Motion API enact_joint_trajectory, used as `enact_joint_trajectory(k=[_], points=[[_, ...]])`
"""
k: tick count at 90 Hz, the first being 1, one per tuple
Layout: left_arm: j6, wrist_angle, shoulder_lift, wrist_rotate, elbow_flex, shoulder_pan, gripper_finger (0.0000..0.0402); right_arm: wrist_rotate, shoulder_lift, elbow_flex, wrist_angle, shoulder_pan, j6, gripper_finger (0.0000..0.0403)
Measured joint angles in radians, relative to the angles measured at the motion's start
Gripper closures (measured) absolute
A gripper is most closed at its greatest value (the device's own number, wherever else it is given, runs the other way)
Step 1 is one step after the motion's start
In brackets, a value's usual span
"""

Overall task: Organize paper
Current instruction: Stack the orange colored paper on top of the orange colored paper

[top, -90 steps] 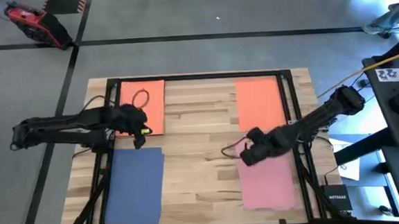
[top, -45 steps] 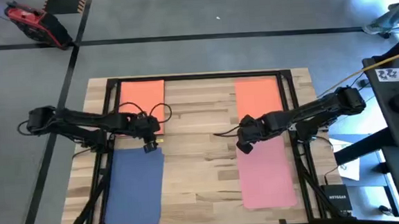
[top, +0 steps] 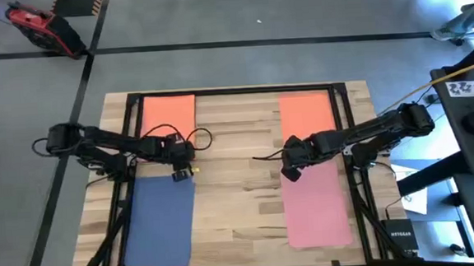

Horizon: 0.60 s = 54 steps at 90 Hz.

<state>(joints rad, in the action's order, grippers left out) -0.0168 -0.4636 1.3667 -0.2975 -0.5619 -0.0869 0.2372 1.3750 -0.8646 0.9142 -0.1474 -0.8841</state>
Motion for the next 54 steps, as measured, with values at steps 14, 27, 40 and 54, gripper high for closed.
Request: enact_joint_trajectory(k=[14, 27, 40, 54], points=[[-0.013, 0.001, 0.013, -0.005, -0.002, 0.002, 0.0278, 0.007, 0.000, 0.000, 0.000, 0.000, 0.000, 0.0403], [-0.013, -0.053, -0.004, -0.001, -0.030, 0.016, 0.0327, 0.008, 0.000, 0.000, 0.000, 0.000, 0.000, 0.0403], [-0.027, -0.079, -0.025, 0.031, -0.082, 0.023, 0.0392, 0.018, 0.000, 0.000, 0.000, 0.000, 0.000, 0.0403], [-0.030, -0.077, -0.028, 0.061, -0.121, 0.023, 0.0399, 0.033, 0.000, 0.000, 0.000, 0.000, 0.000, 0.0403]])
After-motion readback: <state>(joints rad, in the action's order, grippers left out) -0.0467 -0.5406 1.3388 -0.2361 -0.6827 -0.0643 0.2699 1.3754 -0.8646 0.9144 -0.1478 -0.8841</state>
